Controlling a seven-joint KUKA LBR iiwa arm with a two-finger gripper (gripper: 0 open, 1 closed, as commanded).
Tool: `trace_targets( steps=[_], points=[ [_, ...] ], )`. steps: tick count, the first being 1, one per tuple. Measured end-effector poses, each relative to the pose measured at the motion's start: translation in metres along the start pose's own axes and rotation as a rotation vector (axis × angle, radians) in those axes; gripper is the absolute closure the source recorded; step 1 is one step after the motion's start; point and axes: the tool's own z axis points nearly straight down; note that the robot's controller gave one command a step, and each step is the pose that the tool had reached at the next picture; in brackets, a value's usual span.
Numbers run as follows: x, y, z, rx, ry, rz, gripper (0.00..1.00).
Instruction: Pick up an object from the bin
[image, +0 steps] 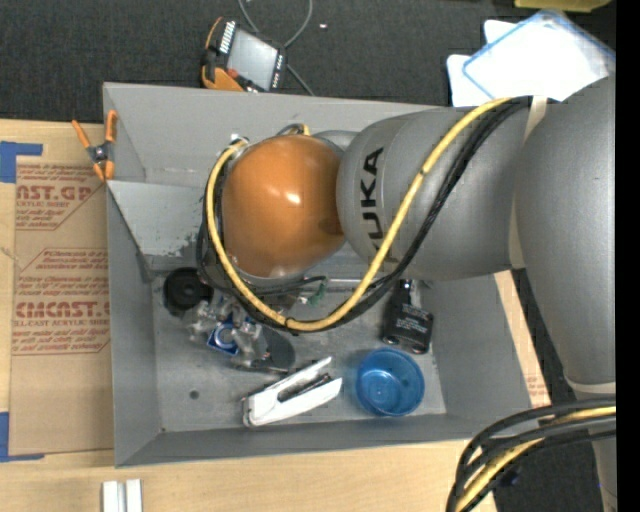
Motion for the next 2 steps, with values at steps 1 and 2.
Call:
trace_targets(
  steps=[1,2],
  points=[
    [-0.015,-0.001,-0.033,0.009,-0.009,-0.064,1.00],
    [-0.019,-0.003,-0.043,0.008,-0.011,-0.257,1.00]
  ],
)
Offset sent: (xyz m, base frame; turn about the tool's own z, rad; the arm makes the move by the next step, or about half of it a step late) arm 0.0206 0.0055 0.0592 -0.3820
